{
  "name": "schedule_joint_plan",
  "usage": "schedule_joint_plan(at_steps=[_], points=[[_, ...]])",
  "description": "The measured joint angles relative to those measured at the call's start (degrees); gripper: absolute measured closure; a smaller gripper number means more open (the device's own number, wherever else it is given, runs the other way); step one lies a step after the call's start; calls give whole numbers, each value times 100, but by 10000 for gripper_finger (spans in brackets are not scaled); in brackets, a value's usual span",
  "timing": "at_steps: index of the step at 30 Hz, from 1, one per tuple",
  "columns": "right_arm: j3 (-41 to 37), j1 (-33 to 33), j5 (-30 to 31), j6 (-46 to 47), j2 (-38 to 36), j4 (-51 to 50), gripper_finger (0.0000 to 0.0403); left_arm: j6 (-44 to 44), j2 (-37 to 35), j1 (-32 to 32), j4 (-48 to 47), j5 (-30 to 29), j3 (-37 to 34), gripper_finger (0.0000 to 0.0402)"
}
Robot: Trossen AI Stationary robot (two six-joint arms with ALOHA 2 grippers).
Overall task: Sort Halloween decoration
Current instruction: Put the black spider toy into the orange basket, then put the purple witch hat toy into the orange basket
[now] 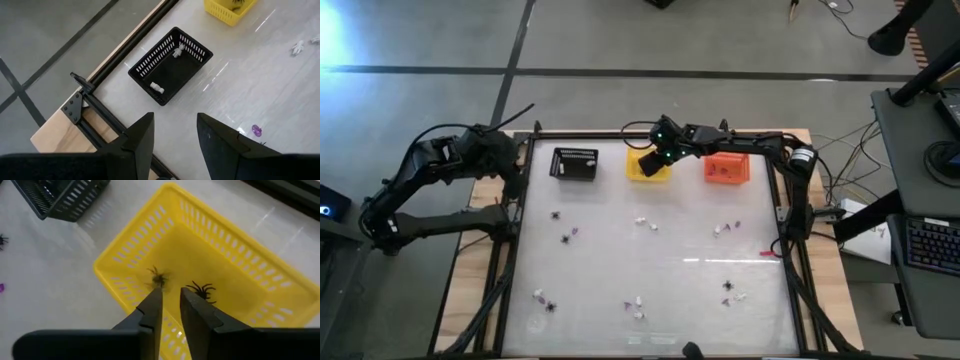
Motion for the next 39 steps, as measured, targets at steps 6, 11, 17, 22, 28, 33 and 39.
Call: schedule_joint_plan(at_steps=[6, 11, 17, 22, 28, 33, 39], points=[[206, 0, -1, -39, -43, -273, 320, -160, 5, 0, -2, 3, 0, 269], [718, 0, 6, -442, -151, -1302, 316, -550, 5, 0, -1, 409, 0, 269], [1204, 2, 57, -723, -354, -2301, 318, -905, -15, -4, 14, 930, -146, 269], [1459, 25, 218, -912, -518, -2698, 315, -1228, -110, -13, 92, 1259, -838, 269], [1559, 30, 443, -913, -754, -3056, 314, -1372, -317, -87, 799, 2006, -1760, 269], [1535, 48, 517, -845, -923, -3580, 312, -1642, -433, -193, 1483, 2423, -2338, 269], [1489, 96, 639, -710, -1130, -4110, 312, -1914, -429, -548, 1845, 2604, -2804, 269]])
